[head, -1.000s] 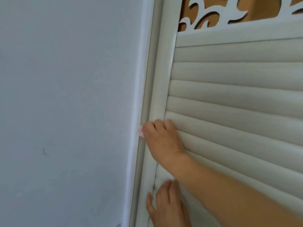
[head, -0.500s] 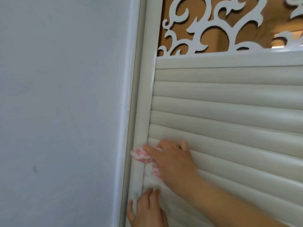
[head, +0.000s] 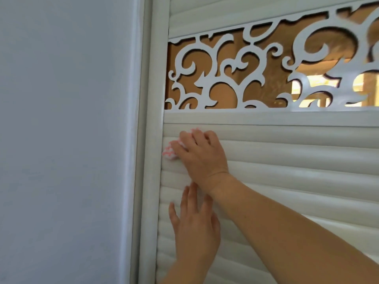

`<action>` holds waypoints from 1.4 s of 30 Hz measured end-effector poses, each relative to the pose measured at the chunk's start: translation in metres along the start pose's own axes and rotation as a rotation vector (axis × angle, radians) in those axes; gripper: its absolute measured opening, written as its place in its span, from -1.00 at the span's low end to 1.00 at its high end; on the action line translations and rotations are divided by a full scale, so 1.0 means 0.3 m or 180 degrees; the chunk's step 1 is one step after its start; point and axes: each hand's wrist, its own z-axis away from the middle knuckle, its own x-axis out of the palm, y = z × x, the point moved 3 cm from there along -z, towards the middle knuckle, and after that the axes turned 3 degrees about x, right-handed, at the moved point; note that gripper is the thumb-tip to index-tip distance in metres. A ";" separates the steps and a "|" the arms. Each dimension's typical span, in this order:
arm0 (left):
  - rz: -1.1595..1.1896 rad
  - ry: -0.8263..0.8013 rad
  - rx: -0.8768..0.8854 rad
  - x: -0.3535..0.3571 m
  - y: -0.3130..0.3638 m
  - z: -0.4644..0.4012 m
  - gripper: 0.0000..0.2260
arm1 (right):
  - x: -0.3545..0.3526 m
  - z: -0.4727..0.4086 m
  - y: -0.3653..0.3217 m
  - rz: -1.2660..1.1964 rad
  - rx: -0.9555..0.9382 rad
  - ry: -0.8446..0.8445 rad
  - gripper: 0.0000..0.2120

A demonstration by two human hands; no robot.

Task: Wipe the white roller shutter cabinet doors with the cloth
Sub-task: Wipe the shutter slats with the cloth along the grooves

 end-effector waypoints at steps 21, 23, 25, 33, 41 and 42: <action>0.0590 -0.0021 -0.0256 0.025 0.117 -0.032 -0.42 | -0.324 0.508 0.665 0.0947 0.1429 -0.0488 -0.53; 0.0637 -0.0035 -0.0255 0.018 0.115 -0.029 -0.43 | -0.368 0.570 0.728 0.0985 0.1923 -0.0568 -0.50; 0.0660 -0.0047 -0.0244 0.015 0.113 -0.025 -0.42 | -0.408 0.629 0.778 0.1027 0.2548 -0.0550 -0.54; 0.0606 0.0051 -0.0102 0.038 0.158 0.012 -0.40 | -0.361 0.656 0.675 0.0808 0.3860 -0.0030 -0.54; 0.0643 0.0138 0.0370 0.043 0.224 0.040 -0.41 | -0.211 0.595 0.373 0.0902 0.2829 -0.0190 -0.39; 0.0663 0.0150 0.0366 0.047 0.230 0.041 -0.40 | -0.205 0.583 0.335 0.0851 0.2597 -0.0202 -0.43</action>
